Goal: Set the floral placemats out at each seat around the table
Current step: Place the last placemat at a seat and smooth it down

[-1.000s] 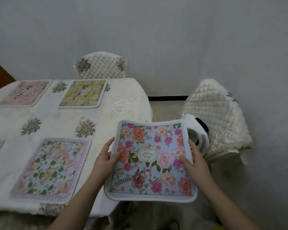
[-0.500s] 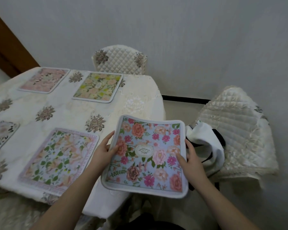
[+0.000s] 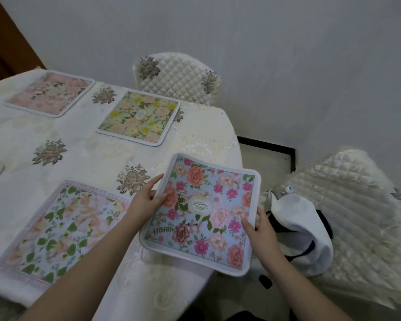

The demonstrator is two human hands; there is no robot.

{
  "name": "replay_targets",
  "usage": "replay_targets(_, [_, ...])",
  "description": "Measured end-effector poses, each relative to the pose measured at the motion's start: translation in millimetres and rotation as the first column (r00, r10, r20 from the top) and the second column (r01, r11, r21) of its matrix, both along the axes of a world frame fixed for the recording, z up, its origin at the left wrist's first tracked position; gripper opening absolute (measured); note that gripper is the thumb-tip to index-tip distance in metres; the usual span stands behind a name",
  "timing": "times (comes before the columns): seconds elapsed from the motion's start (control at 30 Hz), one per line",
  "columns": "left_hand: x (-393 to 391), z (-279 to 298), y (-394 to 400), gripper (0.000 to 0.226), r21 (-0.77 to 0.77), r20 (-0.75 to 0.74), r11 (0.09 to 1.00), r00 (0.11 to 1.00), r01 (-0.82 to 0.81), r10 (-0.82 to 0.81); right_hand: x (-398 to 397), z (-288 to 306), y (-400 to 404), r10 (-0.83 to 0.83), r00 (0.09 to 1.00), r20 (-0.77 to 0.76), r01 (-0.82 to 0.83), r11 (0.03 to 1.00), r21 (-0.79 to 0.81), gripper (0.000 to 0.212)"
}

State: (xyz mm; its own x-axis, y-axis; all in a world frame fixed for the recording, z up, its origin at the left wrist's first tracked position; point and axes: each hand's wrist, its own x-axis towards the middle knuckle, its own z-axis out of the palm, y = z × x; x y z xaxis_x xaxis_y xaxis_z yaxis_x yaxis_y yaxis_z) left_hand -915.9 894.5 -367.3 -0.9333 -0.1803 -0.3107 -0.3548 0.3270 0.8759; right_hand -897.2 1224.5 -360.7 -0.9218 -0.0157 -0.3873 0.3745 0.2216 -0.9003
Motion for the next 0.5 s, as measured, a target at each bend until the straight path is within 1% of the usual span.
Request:
replay_targets(0.13, [-16.4,-3.7,-7.4,0.062,-0.019,-0.008,1.0,1.0,-0.025,0.024,-20.1,-3.8,-9.2,0.007,0.998,0.059,-0.01,0.998,0.056,0.025])
replay_targets(0.27, [-31.5,-8.3,-14.1,0.059,-0.061,0.032,0.995,0.996,-0.077,0.079,-41.4,-10.9,-11.9,0.051,0.994,0.093,-0.052,0.999,0.01,0.015])
replay_targets(0.33, [-39.7,-12.4,-17.2,0.053,-0.089,0.064,0.991,0.993,-0.095,0.101,-53.0,-16.9,-11.7,0.06,0.99,0.131,-0.058,0.998,-0.021,0.017])
replay_targets(0.43, [-52.2,-13.3,-18.0,0.036,-0.134,0.093,0.981,0.983,-0.142,0.155,-70.9,-24.4,-12.9,0.12,0.98,0.159,-0.107,0.99,-0.088,0.024])
replay_targets(0.5, [-60.1,-14.7,-18.6,0.03,-0.151,0.105,0.968,0.97,-0.203,0.219,-85.4,-28.2,-13.7,0.162,0.969,0.185,-0.14,0.982,-0.123,0.021])
